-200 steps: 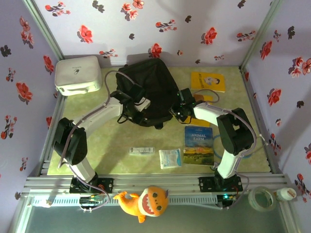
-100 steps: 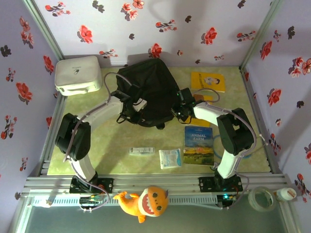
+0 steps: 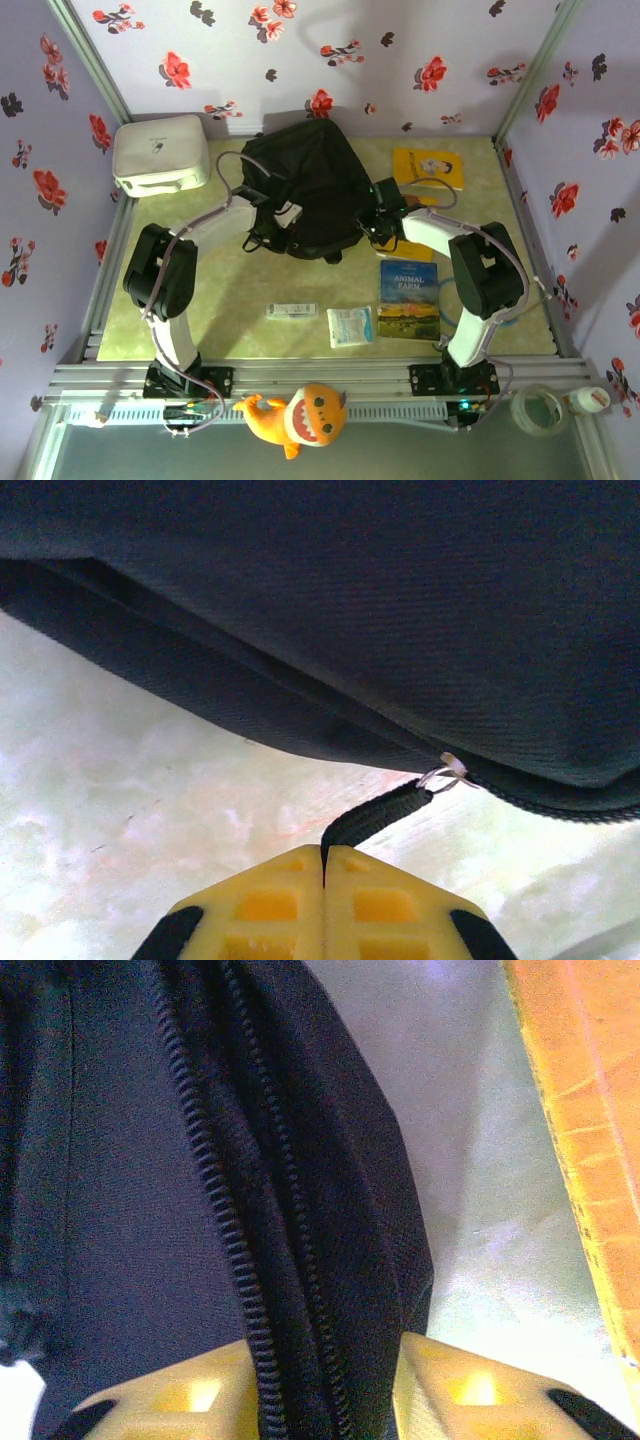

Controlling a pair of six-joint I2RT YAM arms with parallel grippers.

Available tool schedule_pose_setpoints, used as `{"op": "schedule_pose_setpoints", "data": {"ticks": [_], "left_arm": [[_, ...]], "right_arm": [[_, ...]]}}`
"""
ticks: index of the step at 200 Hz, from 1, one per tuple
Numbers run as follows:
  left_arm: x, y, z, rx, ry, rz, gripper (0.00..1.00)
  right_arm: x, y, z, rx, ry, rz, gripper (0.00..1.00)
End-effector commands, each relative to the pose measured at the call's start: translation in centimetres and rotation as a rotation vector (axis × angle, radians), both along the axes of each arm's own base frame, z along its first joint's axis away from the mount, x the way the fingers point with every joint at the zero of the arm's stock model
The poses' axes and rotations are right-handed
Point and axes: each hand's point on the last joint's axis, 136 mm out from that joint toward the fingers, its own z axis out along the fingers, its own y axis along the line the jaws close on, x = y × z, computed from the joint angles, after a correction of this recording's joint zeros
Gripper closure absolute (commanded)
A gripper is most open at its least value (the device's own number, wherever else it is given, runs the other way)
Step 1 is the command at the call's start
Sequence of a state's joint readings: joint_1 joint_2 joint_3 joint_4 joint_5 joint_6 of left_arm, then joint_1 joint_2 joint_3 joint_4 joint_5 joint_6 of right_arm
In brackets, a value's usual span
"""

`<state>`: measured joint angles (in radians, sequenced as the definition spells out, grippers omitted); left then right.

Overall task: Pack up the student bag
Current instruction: Unzip the student bag at the top-center of the table.

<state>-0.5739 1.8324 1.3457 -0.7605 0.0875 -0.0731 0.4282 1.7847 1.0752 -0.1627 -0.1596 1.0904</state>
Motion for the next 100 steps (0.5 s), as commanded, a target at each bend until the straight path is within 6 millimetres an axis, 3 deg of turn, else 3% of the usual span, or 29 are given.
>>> {"op": "schedule_pose_setpoints", "data": {"ticks": [1, 19, 44, 100], "left_arm": [[0.0, -3.6, 2.5, -0.139, -0.013, -0.037, 1.0], [-0.4, -5.4, 3.4, -0.211, -0.002, -0.056, 1.0], [-0.7, -7.0, 4.2, -0.276, 0.005, -0.069, 1.0], [-1.4, -8.4, 4.4, -0.308, 0.015, -0.091, 1.0]], "right_arm": [[-1.1, 0.5, 1.9, 0.093, 0.014, -0.023, 0.48], [-2.5, 0.9, 2.4, 0.155, 0.049, -0.055, 0.37], [-3.9, 1.8, 3.1, 0.221, 0.063, -0.07, 0.31], [-5.0, 3.6, 1.7, 0.274, 0.142, -0.079, 0.34]]}}
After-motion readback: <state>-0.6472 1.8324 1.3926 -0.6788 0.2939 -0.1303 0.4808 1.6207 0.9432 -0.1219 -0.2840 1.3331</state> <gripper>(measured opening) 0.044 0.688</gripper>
